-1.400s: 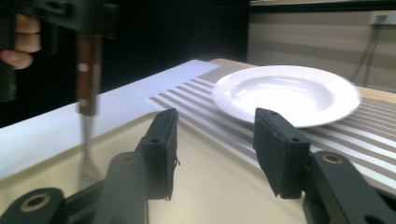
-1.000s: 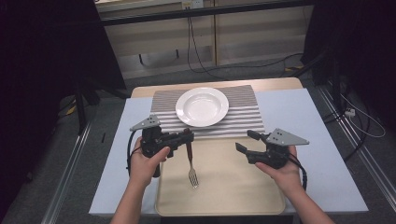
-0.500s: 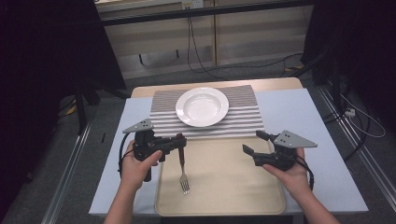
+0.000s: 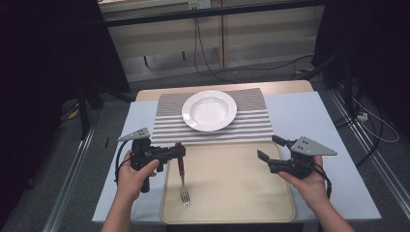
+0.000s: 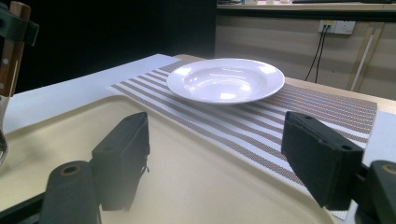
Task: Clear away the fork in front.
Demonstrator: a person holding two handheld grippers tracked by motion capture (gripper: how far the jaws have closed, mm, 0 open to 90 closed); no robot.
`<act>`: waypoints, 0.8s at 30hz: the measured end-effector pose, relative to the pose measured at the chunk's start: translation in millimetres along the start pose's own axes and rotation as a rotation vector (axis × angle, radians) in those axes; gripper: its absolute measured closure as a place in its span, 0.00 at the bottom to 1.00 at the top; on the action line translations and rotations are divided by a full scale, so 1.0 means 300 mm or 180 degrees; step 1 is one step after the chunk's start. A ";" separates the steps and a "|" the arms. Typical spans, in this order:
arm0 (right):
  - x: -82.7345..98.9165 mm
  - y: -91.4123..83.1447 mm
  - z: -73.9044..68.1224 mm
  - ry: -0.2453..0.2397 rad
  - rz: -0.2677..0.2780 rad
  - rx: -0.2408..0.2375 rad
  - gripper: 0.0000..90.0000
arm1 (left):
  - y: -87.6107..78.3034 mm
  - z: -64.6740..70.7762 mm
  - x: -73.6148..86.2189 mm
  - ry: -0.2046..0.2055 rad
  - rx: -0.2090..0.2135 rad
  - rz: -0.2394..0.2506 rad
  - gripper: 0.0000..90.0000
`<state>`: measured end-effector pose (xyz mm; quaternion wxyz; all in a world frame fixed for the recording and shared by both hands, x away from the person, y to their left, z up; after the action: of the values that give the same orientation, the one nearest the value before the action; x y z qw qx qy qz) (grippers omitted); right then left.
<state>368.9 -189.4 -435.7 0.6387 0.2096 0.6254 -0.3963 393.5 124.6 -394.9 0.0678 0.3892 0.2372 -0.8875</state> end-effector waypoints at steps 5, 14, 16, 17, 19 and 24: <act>0.007 0.001 -0.004 0.0031 0.0010 -0.0020 0.26 | 0.044 -0.049 0.018 -0.0010 -0.0148 -0.0042 0.87; 0.010 0.000 -0.007 0.0046 0.0034 -0.0075 0.25 | 0.098 -0.149 0.102 0.0048 -0.0380 -0.0180 0.79; 0.011 -0.001 -0.006 0.0036 0.0028 -0.0080 0.25 | 0.095 -0.153 0.104 0.0029 -0.0334 -0.0135 0.78; 0.009 -0.003 -0.007 0.0045 0.0050 -0.0091 0.25 | 0.091 -0.156 0.106 0.0038 -0.0332 -0.0120 0.78; 0.005 -0.010 -0.006 0.0048 0.0073 -0.0078 0.25 | 0.085 -0.166 0.113 0.0053 -0.0367 -0.0094 0.77; 0.006 -0.020 -0.002 0.0065 0.0092 -0.0075 0.25 | 0.081 -0.193 0.140 0.0101 -0.0473 -0.0173 0.74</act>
<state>363.9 -193.0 -436.0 0.6404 0.2150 0.6334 -0.3775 410.2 133.4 -468.3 0.0687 0.3905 0.3139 -0.8627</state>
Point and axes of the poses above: each handheld gripper's, and its own axes: y roughly forward along the jaws, x roughly out of its underside, z roughly to its right, the point moved 8 cm from there along y, roughly forward along the jaws, and after that the axes turned 12 degrees about -y, right-handed, at the moved point
